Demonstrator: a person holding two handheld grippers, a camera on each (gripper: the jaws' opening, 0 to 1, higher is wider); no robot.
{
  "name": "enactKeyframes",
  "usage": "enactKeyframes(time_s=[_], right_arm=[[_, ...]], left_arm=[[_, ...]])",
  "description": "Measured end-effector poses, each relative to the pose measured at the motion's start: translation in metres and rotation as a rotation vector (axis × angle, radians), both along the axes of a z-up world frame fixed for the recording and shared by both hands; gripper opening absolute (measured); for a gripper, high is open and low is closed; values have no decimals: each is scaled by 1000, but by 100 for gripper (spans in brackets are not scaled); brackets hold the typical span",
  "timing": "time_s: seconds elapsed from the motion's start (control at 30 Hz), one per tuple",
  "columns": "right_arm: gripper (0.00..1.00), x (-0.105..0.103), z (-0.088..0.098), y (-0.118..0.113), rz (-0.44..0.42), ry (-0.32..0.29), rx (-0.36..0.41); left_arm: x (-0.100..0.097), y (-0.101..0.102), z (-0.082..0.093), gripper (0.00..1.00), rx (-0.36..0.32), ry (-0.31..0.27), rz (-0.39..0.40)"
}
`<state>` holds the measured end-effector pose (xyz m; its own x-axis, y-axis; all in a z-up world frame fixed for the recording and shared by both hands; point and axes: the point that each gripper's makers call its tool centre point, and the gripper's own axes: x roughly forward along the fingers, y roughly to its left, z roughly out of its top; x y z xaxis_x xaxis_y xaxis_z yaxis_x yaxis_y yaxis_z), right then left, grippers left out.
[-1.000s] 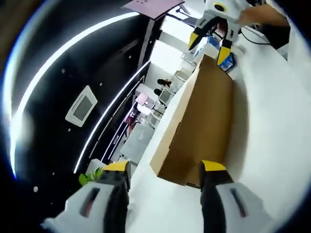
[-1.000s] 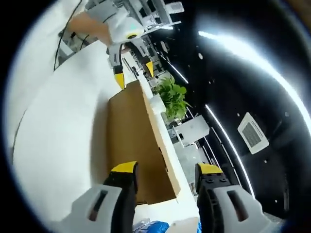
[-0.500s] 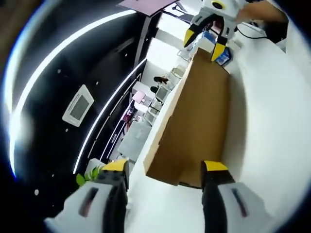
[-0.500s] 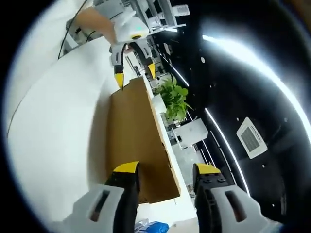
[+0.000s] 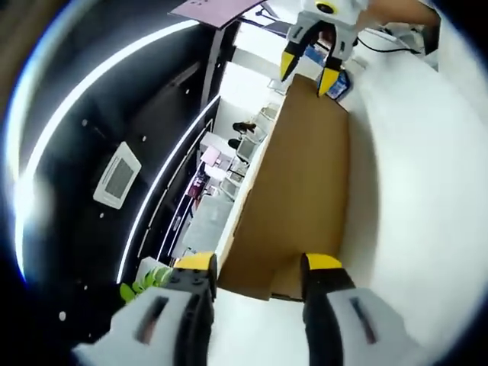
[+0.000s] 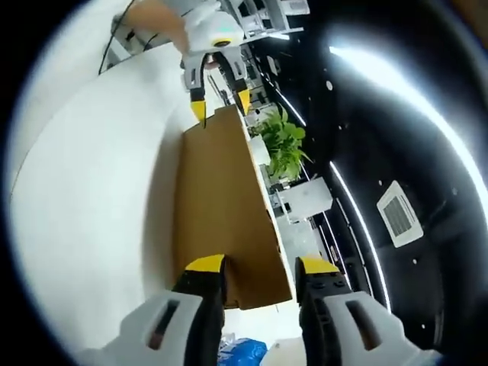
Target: Operate the shoe box by opening the lid, removing the specified soft item, and placing it in the target area until the item is outside and the box remains undamaged.
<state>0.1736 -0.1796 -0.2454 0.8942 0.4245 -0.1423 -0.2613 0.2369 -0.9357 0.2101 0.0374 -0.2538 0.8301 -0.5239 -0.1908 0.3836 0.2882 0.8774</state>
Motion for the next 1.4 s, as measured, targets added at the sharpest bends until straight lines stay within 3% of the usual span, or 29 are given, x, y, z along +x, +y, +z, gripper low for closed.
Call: enactKeyframes(time_s=[0.63, 1.0, 1.1, 1.2, 1.4], right_arm=[[30, 0, -14, -3, -19, -1, -93], [29, -1, -23, -4, -10, 61, -22], [29, 1, -24, -4, -10, 61, -35], [29, 1, -24, -4, -17, 56, -29], [29, 1, -24, -3, -17, 77, 5]], left_arm=[[0, 0, -7, 39, 30, -20, 9], [-2, 0, -18, 38, 9, 5, -10], [-2, -2, -21, 43, -2, 46, -13], [-2, -1, -21, 42, 2, 32, -12], [-2, -1, -17, 41, -64, 42, -23]])
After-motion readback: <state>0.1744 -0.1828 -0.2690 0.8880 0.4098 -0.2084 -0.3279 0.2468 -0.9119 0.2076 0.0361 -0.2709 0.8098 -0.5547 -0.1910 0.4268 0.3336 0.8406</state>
